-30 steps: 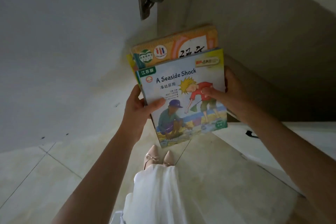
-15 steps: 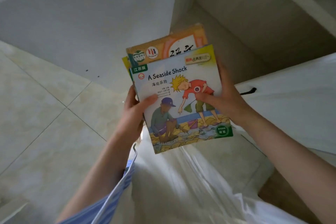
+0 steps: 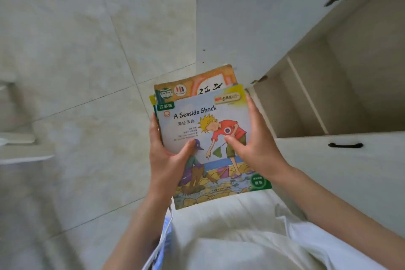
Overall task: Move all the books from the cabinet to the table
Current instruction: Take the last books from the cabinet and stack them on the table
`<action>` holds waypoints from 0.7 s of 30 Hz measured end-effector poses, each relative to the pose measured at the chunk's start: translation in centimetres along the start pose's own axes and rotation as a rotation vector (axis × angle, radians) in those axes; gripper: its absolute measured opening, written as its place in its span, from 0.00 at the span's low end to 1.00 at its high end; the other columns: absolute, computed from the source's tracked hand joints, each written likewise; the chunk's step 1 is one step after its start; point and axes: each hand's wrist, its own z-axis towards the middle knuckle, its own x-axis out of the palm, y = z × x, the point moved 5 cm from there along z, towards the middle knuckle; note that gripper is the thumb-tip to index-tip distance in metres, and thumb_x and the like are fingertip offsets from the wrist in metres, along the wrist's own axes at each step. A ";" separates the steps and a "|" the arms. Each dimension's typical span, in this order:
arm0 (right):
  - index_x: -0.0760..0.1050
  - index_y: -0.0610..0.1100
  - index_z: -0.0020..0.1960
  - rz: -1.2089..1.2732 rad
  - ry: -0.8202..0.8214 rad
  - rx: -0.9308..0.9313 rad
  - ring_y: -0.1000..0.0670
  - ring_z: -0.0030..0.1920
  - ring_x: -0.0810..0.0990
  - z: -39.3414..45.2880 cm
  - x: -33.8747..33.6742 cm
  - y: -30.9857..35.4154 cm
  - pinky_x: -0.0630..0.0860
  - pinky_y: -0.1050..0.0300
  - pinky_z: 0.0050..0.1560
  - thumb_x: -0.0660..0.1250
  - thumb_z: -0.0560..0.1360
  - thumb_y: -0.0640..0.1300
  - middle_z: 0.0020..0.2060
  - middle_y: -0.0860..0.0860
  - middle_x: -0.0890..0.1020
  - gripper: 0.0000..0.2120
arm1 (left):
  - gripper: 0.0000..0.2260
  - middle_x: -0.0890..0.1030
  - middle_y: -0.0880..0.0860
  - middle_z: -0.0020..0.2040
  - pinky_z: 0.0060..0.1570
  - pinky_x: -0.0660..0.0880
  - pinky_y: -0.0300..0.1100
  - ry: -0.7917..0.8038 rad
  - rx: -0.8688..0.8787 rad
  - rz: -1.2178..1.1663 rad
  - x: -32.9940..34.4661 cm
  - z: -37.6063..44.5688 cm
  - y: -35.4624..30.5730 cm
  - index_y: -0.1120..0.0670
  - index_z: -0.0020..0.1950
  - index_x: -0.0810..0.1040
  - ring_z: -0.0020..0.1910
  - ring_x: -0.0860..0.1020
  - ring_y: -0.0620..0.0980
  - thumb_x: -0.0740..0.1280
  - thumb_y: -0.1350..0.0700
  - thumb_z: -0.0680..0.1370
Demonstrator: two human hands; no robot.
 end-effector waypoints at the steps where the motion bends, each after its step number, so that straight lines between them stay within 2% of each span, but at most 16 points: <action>1: 0.44 0.55 0.78 -0.037 0.023 -0.025 0.66 0.65 0.66 -0.4 1.6 1.0 0.67 0.74 0.61 0.74 0.71 0.44 0.69 0.53 0.66 0.48 | 0.45 0.70 0.50 0.71 0.47 0.82 0.54 -0.033 0.012 0.003 -2.1 -0.7 0.3 0.47 0.78 0.56 0.66 0.76 0.49 0.77 0.60 0.68; 3: 0.43 0.54 0.78 -0.116 0.075 -0.077 0.66 0.61 0.67 -1.5 5.5 3.3 0.65 0.83 0.52 0.74 0.72 0.45 0.68 0.52 0.66 0.48 | 0.46 0.69 0.49 0.72 0.50 0.82 0.54 -0.108 0.028 0.023 -6.7 -2.6 0.6 0.47 0.78 0.55 0.66 0.74 0.46 0.78 0.60 0.68; 6: 0.43 0.52 0.78 -0.186 0.155 -0.151 0.59 0.63 0.68 -3.6 10.7 6.1 0.66 0.84 0.48 0.73 0.72 0.44 0.69 0.48 0.64 0.47 | 0.47 0.69 0.44 0.71 0.52 0.81 0.49 -0.213 0.021 0.026 -12.6 -5.8 1.0 0.48 0.79 0.52 0.64 0.74 0.38 0.77 0.63 0.69; 8: 0.43 0.51 0.78 -0.238 0.228 -0.225 0.52 0.67 0.68 -5.0 15.0 8.2 0.69 0.77 0.56 0.73 0.72 0.46 0.72 0.47 0.61 0.47 | 0.47 0.69 0.37 0.67 0.51 0.81 0.45 -0.291 0.028 0.017 -17.2 -8.0 1.3 0.47 0.79 0.51 0.62 0.74 0.33 0.77 0.64 0.69; 10: 0.43 0.49 0.78 -0.290 0.293 -0.299 0.47 0.73 0.63 -6.2 19.0 10.4 0.69 0.59 0.67 0.73 0.72 0.47 0.74 0.45 0.59 0.47 | 0.47 0.69 0.35 0.65 0.51 0.82 0.45 -0.371 0.019 0.007 -21.4 -10.1 2.0 0.44 0.79 0.51 0.62 0.74 0.34 0.76 0.64 0.70; 11: 0.44 0.47 0.78 -0.315 0.320 -0.335 0.46 0.74 0.60 -6.7 20.6 11.3 0.66 0.54 0.71 0.72 0.72 0.47 0.75 0.45 0.58 0.47 | 0.47 0.69 0.37 0.66 0.50 0.82 0.46 -0.404 0.011 0.004 -23.0 -10.9 2.3 0.43 0.78 0.52 0.62 0.74 0.36 0.76 0.63 0.70; 14: 0.45 0.43 0.78 -0.385 0.436 -0.436 0.48 0.77 0.53 -7.7 26.4 14.5 0.55 0.61 0.72 0.72 0.73 0.47 0.77 0.46 0.55 0.45 | 0.43 0.69 0.43 0.68 0.50 0.82 0.48 -0.554 -0.011 -0.024 -28.4 -13.7 3.5 0.41 0.77 0.57 0.63 0.75 0.42 0.76 0.62 0.70; 16: 0.46 0.44 0.78 -0.394 0.504 -0.473 0.48 0.76 0.54 -8.0 29.4 16.0 0.57 0.59 0.73 0.72 0.73 0.46 0.76 0.47 0.56 0.45 | 0.41 0.70 0.45 0.68 0.50 0.82 0.47 -0.629 -0.022 -0.046 -30.9 -14.8 4.0 0.42 0.76 0.59 0.63 0.75 0.45 0.76 0.62 0.70; 18: 0.45 0.46 0.78 -0.383 0.588 -0.503 0.47 0.75 0.58 -8.4 32.8 17.7 0.64 0.49 0.72 0.72 0.73 0.45 0.76 0.47 0.58 0.44 | 0.40 0.71 0.46 0.67 0.50 0.82 0.47 -0.708 -0.036 -0.082 -33.7 -15.9 4.5 0.43 0.76 0.60 0.63 0.76 0.46 0.76 0.62 0.70; 19: 0.45 0.47 0.78 -0.390 0.619 -0.521 0.47 0.75 0.58 -8.5 34.2 18.6 0.66 0.47 0.72 0.71 0.73 0.45 0.76 0.47 0.58 0.44 | 0.40 0.71 0.45 0.66 0.50 0.82 0.47 -0.745 -0.039 -0.093 -34.9 -16.1 4.7 0.43 0.75 0.61 0.62 0.76 0.45 0.76 0.62 0.70; 21: 0.45 0.47 0.78 -0.408 0.667 -0.569 0.48 0.76 0.57 -8.4 36.9 20.3 0.64 0.48 0.73 0.71 0.74 0.44 0.76 0.48 0.56 0.44 | 0.39 0.72 0.44 0.66 0.51 0.82 0.49 -0.809 -0.050 -0.111 -37.1 -16.3 4.9 0.43 0.74 0.62 0.62 0.76 0.45 0.76 0.62 0.70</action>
